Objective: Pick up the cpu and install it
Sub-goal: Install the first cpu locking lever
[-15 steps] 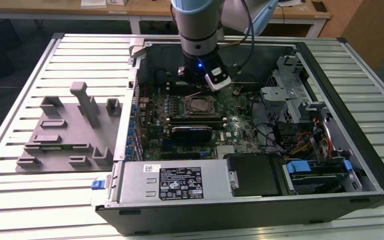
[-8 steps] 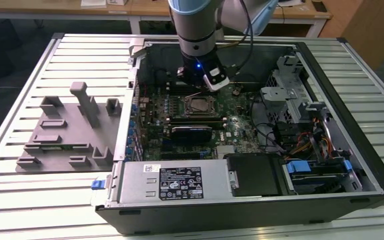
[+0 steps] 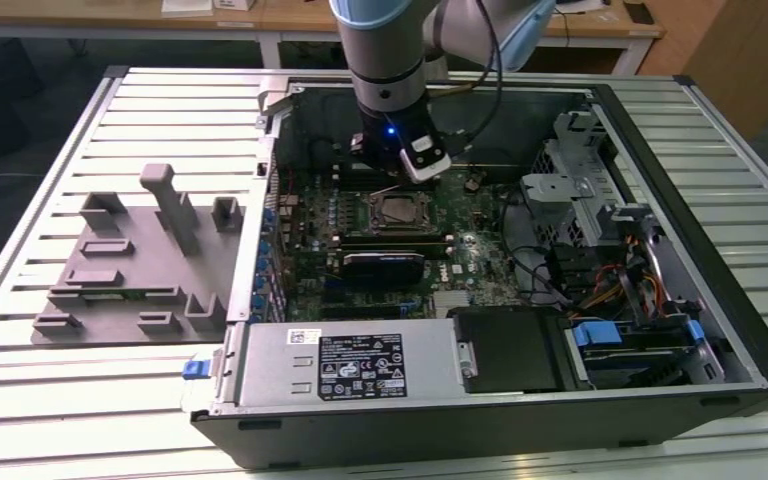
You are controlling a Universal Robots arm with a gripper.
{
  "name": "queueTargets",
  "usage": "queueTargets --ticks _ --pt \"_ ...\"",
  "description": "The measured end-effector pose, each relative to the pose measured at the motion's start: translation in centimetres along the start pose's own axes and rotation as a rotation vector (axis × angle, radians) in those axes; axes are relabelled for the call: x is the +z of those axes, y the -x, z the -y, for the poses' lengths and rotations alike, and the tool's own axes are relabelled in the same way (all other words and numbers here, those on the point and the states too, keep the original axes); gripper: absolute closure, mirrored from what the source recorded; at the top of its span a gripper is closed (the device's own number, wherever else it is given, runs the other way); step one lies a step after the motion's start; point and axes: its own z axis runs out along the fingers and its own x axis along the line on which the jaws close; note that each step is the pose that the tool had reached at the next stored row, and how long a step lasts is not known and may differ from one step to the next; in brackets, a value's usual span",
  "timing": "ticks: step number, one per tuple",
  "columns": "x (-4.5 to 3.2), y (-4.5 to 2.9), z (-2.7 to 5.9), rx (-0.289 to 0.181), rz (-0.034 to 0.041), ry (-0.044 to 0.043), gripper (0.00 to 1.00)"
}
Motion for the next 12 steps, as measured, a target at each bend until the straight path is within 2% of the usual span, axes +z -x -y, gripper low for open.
queueTargets --ticks 8,12 --pt "0.27 -0.24 -0.49 0.028 0.0076 -0.0045 0.89" --pt "0.42 -0.28 -0.51 0.06 0.0164 -0.0099 0.89"
